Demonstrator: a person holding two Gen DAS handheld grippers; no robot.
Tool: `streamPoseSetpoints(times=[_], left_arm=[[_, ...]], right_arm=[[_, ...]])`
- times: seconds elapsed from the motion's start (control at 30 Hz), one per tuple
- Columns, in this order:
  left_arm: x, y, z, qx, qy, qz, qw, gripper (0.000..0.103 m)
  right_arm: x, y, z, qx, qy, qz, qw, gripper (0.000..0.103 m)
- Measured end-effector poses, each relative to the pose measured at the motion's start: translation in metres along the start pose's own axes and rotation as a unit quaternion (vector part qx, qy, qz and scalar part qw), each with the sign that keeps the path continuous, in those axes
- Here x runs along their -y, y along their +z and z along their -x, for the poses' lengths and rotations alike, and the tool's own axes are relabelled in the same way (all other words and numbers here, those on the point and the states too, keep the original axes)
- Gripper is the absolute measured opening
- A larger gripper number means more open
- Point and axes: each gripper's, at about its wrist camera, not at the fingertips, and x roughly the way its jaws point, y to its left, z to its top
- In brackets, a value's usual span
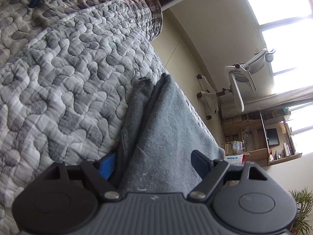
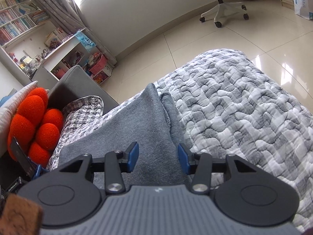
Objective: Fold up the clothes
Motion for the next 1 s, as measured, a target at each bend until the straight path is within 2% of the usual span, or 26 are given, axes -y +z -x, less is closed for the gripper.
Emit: streamPoseSetpoints(times=[0.2,0.27,0.33,0.47,0.53,0.73,0.83,0.9,1.0], left_arm=[[0.005,0.006,-0.002,0.01,0.016,-0.01,0.9998,0.077],[0.004,0.005,-0.006,0.016,0.021,-0.014,0.9996,0.067],[0.003,0.005,-0.007,0.026,0.024,-0.016,0.9992,0.064],[-0.001,0.003,-0.01,0.042,0.036,-0.003,0.9985,0.034],[-0.002,0.002,-0.01,0.046,0.034,0.011,0.9983,0.026],[0.015,-0.001,0.001,0.075,0.036,-0.011,0.9965,0.02],[0.024,-0.003,0.008,0.086,0.023,-0.018,0.9958,0.019],[0.031,-0.005,0.011,0.091,0.017,-0.023,0.9954,0.019],[0.039,-0.007,0.011,0.096,0.011,-0.025,0.995,0.019]], right_arm=[[0.0,-0.001,-0.01,0.013,-0.006,-0.003,1.0,0.048],[-0.001,0.0,-0.01,0.023,-0.006,-0.001,1.0,0.049],[-0.006,0.0,-0.008,0.039,-0.003,0.011,0.999,0.049],[-0.02,0.0,-0.002,0.075,0.006,0.042,0.996,0.049],[-0.029,-0.002,0.001,0.096,0.006,0.063,0.993,0.049],[-0.057,-0.01,0.005,0.152,0.015,0.122,0.981,0.048],[-0.067,-0.014,-0.001,0.138,0.042,0.146,0.979,0.037],[-0.071,-0.019,-0.01,0.114,0.056,0.151,0.98,0.023],[-0.076,-0.027,-0.019,0.084,0.07,0.155,0.982,0.017]])
